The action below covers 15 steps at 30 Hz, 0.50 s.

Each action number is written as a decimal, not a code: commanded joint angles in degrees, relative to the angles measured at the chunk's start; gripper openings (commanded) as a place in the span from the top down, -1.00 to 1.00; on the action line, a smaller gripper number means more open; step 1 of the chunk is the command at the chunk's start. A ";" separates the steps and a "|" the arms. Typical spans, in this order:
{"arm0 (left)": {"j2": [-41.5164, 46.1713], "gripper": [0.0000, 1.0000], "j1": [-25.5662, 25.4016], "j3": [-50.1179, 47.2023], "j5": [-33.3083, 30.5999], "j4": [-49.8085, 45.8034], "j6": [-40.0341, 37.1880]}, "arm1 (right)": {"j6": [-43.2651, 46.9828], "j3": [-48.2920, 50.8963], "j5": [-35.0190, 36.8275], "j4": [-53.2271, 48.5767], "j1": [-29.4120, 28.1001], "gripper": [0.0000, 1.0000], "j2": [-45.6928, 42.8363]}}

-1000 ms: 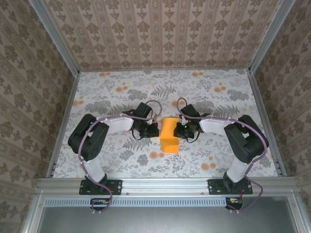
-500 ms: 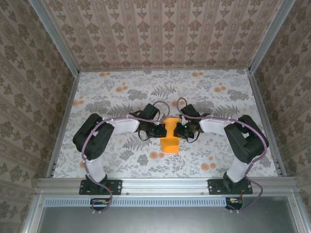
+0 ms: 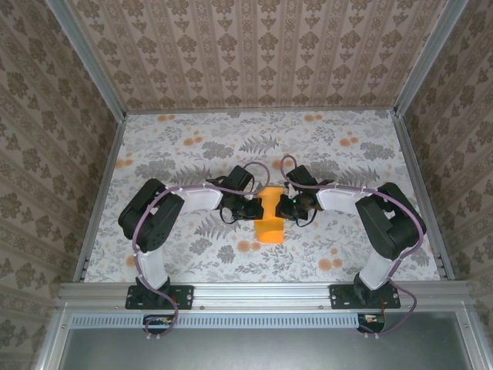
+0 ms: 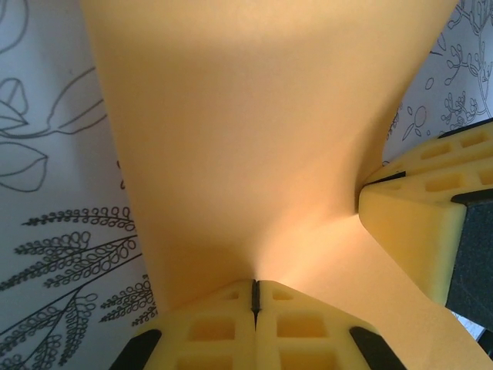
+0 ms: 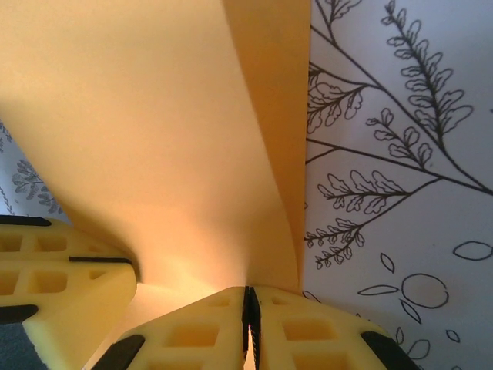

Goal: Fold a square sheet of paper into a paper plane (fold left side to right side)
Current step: Hold the square sheet of paper at the center of the table.

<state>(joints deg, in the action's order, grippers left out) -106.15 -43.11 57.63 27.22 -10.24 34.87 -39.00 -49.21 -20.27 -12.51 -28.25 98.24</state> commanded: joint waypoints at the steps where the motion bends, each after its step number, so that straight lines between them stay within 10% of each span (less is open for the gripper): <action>1: -1.87 0.90 -0.74 -0.30 -2.32 -4.11 -0.46 | -0.48 2.41 -0.92 0.60 0.50 0.74 -2.47; 15: -2.40 0.90 -1.18 0.01 -3.32 -4.70 -0.43 | -4.68 0.35 -8.26 16.92 1.98 0.75 0.94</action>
<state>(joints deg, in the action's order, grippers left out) -106.15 -43.46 57.91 26.33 -10.70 34.87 -41.85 -46.61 -25.43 0.21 -26.09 96.29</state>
